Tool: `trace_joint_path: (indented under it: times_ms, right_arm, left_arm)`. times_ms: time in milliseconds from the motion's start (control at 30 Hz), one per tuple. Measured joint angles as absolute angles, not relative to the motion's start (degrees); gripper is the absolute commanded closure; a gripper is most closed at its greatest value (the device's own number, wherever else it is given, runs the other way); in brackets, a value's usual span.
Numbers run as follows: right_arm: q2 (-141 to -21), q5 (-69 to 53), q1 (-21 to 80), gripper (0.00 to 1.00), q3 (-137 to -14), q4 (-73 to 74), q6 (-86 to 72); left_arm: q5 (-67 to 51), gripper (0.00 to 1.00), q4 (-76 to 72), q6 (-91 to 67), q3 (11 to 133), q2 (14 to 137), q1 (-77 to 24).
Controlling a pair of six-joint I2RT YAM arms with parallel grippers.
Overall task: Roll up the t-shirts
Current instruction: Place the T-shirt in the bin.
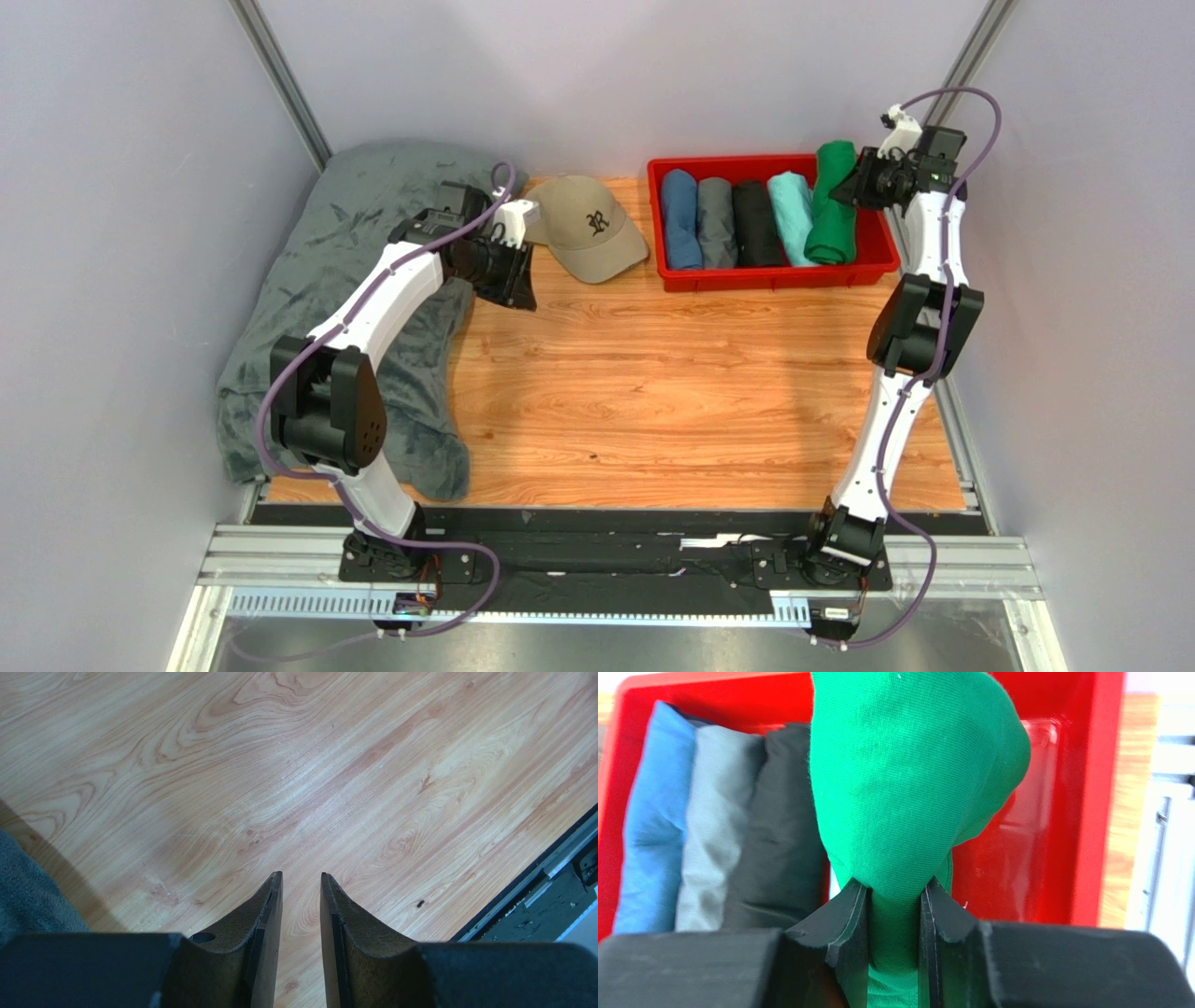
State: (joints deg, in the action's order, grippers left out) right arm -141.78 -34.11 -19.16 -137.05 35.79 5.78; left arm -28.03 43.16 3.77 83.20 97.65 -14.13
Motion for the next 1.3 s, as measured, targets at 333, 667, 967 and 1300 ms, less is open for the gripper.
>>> trace_joint_path:
  times_ms: [333, 667, 967, 1300]
  right_arm:
    - [-142.0, -30.6, -20.1, 1.0, -138.8, 39.6, 10.1]
    - [-142.1, -27.8, -20.1, 1.0, -138.8, 40.7, 12.8]
    - [-143.3, -23.1, -18.8, 1.0, -139.1, 40.6, 14.8]
    - [-146.6, -17.8, -15.5, 1.0, -140.1, 40.4, 18.6]
  left_arm:
    - [-28.0, 0.67, 43.0, 3.8, 83.2, 98.5, -14.1]
    - [-28.2, 0.67, 43.0, 3.7, 83.2, 99.3, -14.1]
    - [-28.4, 0.67, 42.9, 3.7, 83.2, 99.7, -14.1]
    - [-29.1, 0.67, 42.9, 3.7, 83.2, 99.7, -14.1]
